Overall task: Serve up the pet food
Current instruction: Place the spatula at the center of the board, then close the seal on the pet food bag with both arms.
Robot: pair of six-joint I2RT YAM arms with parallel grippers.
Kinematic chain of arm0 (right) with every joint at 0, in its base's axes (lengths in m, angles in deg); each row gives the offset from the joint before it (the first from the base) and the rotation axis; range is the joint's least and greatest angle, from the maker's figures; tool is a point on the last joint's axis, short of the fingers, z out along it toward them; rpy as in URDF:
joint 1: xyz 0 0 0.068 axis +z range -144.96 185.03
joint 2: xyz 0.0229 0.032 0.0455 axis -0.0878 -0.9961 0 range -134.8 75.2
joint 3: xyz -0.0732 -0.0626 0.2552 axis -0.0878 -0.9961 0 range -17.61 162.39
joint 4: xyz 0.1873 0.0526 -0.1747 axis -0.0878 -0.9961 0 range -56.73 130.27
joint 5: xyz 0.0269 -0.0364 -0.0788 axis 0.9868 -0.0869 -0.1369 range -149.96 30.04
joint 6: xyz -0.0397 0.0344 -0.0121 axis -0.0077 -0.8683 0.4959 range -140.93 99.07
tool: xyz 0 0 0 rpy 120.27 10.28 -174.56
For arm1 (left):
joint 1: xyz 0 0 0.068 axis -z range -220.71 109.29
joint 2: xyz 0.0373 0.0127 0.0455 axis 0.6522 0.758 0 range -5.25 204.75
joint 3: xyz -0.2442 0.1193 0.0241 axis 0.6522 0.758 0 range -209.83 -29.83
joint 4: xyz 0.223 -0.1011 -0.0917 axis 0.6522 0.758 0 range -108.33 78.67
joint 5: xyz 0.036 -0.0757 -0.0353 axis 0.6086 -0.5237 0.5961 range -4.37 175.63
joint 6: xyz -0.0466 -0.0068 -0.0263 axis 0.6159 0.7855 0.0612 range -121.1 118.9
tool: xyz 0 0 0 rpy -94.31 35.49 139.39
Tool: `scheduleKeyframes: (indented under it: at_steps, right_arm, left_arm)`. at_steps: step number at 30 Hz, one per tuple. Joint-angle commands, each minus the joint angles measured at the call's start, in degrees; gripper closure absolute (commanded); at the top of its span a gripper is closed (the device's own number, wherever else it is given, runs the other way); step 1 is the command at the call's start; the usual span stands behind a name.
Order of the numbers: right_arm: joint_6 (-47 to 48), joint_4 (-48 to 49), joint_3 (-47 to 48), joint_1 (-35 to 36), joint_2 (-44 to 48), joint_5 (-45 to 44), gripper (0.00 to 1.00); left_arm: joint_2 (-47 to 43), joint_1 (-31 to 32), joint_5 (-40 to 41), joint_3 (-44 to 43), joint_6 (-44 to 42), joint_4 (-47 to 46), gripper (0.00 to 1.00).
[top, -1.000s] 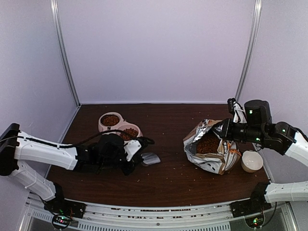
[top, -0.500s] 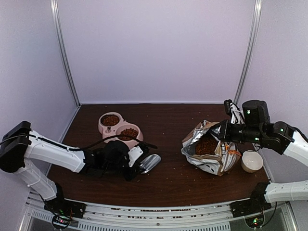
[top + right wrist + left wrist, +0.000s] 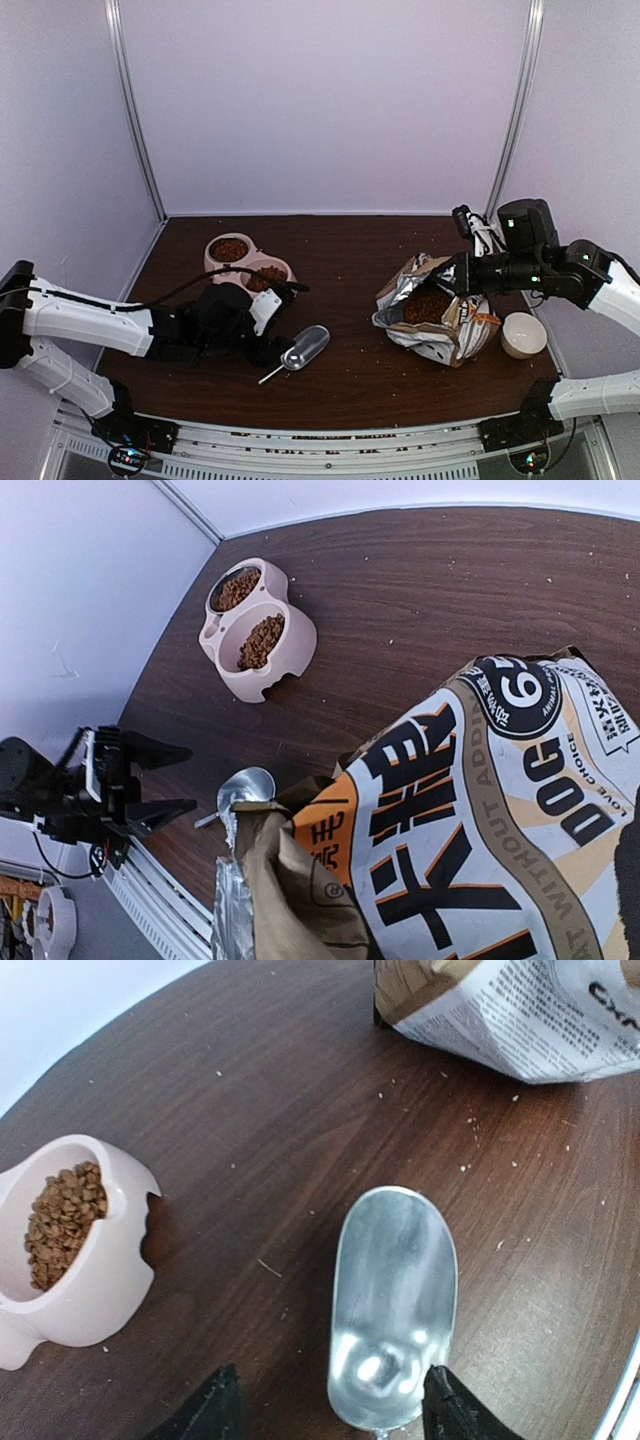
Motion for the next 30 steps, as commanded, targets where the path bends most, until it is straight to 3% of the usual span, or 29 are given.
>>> scheduleKeyframes:
  at_steps: [1, 10, 15, 21, 30]
  right_arm:
    - [4.82, -0.45, 6.08, 1.65, -0.62, 6.75, 1.00]
    - [8.84, -3.60, 13.55, 10.95, -5.44, 16.92, 1.00]
    - [8.87, -2.22, 15.59, 15.36, -6.03, 22.13, 1.00]
    - [8.57, 1.91, 15.74, 16.33, -4.66, 27.55, 1.00]
    - [11.31, 1.96, 17.34, 12.72, -11.05, 20.20, 1.00]
  left_arm:
    - [-6.14, 0.27, 4.44, -2.41, 1.05, 5.34, 0.37]
    - [-23.59, 0.59, 3.15, -2.53, 0.71, 10.40, 0.36]
    - [-28.40, 1.34, 1.06, -5.55, -1.26, 14.99, 0.35]
    - [-26.64, 4.64, -0.59, -11.54, -3.45, 18.61, 0.36]
    - [-17.54, 9.87, -6.42, -18.66, -4.30, 12.42, 0.36]
